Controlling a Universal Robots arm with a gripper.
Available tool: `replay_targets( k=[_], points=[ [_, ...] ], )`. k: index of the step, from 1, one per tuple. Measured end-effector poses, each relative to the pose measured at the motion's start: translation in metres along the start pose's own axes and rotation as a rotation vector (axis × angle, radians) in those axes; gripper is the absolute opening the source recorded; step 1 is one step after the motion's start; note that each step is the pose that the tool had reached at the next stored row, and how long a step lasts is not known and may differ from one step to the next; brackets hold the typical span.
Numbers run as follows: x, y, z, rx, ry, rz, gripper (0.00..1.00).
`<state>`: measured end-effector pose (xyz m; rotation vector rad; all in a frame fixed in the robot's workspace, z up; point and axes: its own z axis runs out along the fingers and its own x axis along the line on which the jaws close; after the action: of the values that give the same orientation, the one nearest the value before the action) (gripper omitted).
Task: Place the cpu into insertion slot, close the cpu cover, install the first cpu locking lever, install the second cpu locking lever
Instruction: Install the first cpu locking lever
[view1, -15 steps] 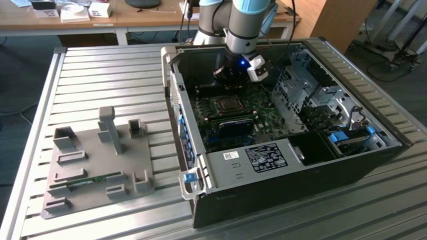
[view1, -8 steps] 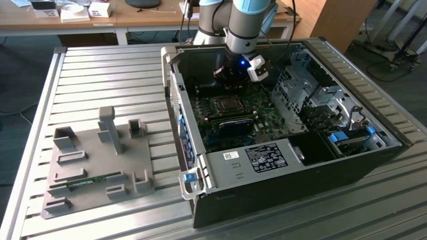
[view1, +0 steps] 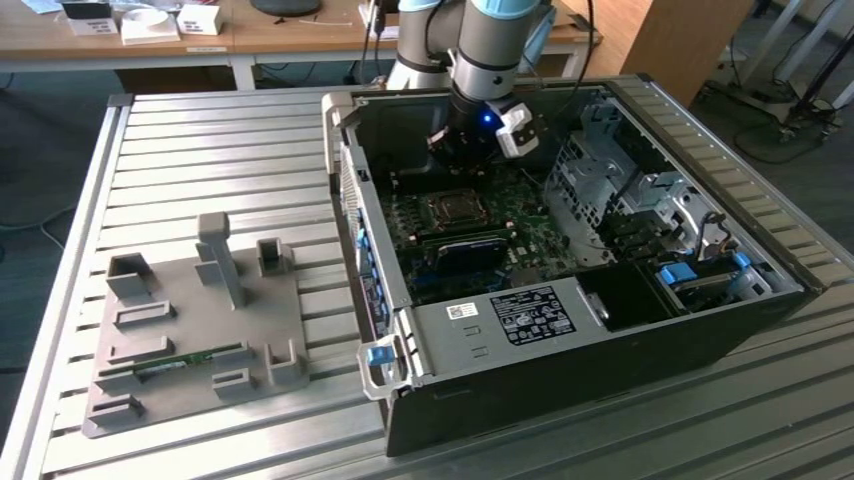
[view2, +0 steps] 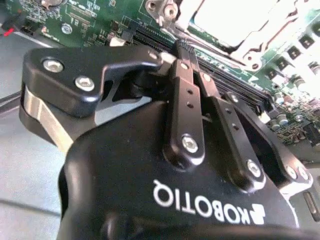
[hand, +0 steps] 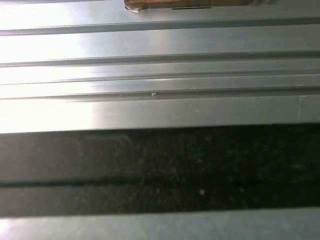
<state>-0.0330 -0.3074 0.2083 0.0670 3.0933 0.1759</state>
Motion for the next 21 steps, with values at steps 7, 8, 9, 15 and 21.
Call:
replay_targets(
  k=[7,8,9,15,21],
  points=[
    [-0.0006,0.0018,-0.0159,-0.0001,-0.0001,0.0,0.1],
    [-0.0007,0.0021,-0.018,-0.0001,0.0,0.0,0.1],
    [-0.0008,0.0023,-0.0198,-0.0001,0.0,0.0,0.1],
    [-0.0008,0.0025,-0.0215,0.0003,-0.0001,0.0,0.1],
    [0.0029,0.0023,-0.0217,0.0028,-0.001,0.0,0.1]
  ],
)
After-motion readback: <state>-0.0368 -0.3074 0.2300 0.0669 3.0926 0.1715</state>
